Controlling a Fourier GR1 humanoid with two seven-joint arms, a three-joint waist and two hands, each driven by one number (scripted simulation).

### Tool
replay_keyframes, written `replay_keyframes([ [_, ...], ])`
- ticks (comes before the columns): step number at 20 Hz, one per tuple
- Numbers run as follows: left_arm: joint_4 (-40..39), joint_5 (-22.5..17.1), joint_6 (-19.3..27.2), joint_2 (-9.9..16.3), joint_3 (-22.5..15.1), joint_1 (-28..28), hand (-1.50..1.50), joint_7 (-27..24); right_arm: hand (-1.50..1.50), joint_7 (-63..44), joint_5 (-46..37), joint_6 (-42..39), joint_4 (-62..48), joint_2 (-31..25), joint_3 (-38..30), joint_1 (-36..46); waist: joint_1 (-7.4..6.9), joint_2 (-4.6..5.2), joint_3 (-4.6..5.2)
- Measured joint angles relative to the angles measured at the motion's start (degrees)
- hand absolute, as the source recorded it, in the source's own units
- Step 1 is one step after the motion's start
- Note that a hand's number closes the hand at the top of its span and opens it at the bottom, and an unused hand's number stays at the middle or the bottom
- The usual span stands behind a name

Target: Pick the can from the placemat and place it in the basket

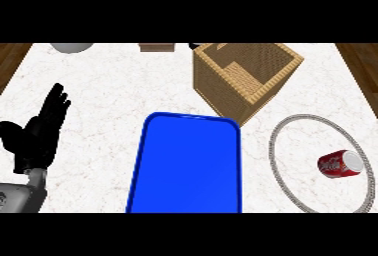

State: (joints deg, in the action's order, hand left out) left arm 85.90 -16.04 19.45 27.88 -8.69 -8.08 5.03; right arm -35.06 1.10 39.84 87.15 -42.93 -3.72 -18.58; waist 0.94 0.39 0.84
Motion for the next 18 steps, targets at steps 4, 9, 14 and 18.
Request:
replay_keyframes([
  [4,-0.25,0.2,0.11,-0.09,0.26,-0.38,0.0,0.53,-1.5,-12.67,2.04,-6.17,11.23,-6.79,0.7,-3.05,0.28,-0.39,-0.2],
  [9,-0.35,0.1,-0.92,-0.14,1.14,-0.6,0.0,0.81,-1.5,-24.61,2.9,-8.99,25.08,-12.02,-2.46,-5.98,0.15,-0.55,-0.47],
  [14,-2.35,1.07,-1.45,-1.19,1.6,-2.93,0.0,1.43,-1.5,-27.25,-2.39,-8.1,31.08,-10.23,-3.68,-7.25,-0.18,-0.46,-0.65],
  [18,-2.9,1.23,-2.69,-1.57,2.35,-3.19,0.0,1.46,-1.5,-25.99,-7.9,-5.8,30.89,-4.65,-1.2,-7.46,-0.57,-0.4,-0.73],
])
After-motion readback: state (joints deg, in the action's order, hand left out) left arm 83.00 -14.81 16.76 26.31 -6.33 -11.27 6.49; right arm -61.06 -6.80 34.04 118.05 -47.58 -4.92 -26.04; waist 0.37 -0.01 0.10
